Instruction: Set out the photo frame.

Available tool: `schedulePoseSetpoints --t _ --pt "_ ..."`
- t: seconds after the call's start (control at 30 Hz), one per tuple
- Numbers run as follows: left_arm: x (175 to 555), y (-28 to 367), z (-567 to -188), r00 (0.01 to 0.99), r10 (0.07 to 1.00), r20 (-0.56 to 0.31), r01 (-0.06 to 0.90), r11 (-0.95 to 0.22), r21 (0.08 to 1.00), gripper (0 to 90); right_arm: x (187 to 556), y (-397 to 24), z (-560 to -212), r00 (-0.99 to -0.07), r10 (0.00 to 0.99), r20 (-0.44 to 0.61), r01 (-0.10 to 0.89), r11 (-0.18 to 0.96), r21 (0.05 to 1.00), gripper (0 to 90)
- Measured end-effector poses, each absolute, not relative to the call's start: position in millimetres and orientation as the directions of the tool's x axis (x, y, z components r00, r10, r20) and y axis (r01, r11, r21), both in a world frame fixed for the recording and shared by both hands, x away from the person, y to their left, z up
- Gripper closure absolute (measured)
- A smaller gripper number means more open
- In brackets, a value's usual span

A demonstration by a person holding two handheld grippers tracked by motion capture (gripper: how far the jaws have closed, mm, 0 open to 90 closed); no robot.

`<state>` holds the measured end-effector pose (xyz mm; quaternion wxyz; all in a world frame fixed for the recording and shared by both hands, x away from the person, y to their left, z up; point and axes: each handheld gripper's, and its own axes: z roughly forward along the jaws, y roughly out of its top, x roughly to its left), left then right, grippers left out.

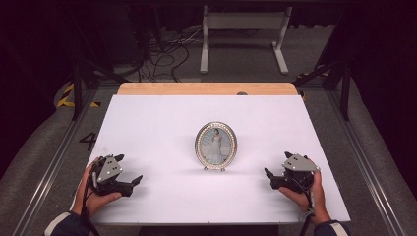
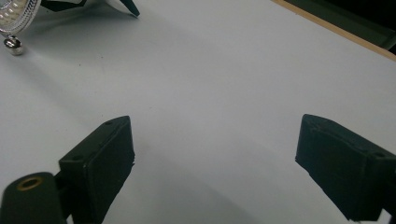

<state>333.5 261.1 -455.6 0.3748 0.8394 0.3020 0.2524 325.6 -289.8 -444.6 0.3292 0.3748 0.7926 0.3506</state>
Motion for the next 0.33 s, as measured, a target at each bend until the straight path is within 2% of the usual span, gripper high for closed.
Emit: schedulePoseSetpoints --t 0.33 --pt "333.8 259.3 -456.0 0.691 0.694 0.202 0.32 -0.544 0.776 6.4 324.1 -293.4 -439.9 -0.491 0.834 -0.25 0.354 0.454 0.818 11.3"
